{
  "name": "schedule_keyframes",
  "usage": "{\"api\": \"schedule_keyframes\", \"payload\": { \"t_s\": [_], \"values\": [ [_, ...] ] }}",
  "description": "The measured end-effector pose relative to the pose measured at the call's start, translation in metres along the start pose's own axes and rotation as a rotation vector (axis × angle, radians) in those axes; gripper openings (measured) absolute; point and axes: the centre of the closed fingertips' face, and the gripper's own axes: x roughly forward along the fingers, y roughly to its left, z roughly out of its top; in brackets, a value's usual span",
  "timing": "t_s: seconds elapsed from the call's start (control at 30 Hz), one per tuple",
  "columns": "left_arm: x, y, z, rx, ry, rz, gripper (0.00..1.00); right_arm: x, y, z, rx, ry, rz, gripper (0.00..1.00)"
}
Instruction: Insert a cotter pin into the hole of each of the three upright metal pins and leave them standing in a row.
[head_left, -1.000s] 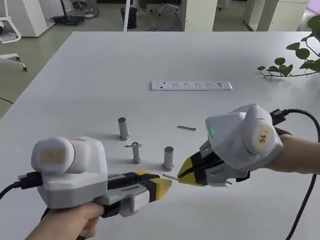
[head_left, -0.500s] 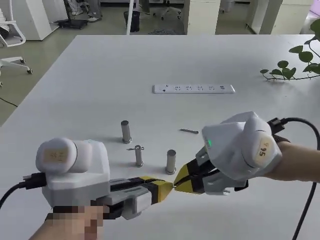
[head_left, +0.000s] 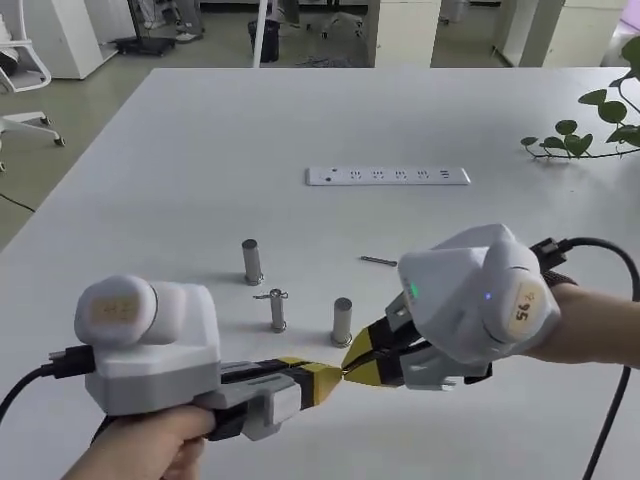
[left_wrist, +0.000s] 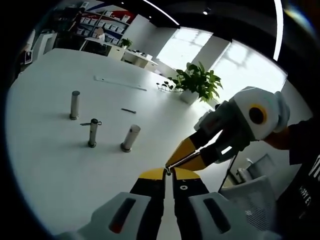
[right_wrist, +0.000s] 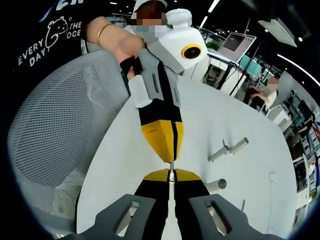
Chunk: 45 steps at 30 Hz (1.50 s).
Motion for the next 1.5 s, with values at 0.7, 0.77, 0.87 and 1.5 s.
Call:
{"api": "schedule_keyframes", "payload": {
  "t_s": [0.7,0.77,0.87,1.5],
  "values": [
    [-0.001,0.006,-0.001,-0.070,-0.004,0.023,0.00,0.005,-0.001,0.002,0.029,0.007,-0.010,0.00],
    [-0.001,0.005,-0.001,-0.058,-0.001,0.021,0.00,0.005,0.000,0.002,0.071,-0.001,-0.004,0.00],
    [-0.002,0.004,0.000,-0.038,-0.005,0.018,0.00,0.003,-0.001,0.000,0.113,-0.017,-0.008,0.00],
    [-0.010,0.007,0.000,0.210,-0.022,0.003,0.00,-0.013,-0.011,-0.006,0.639,-0.204,0.022,0.08]
  ]
}}
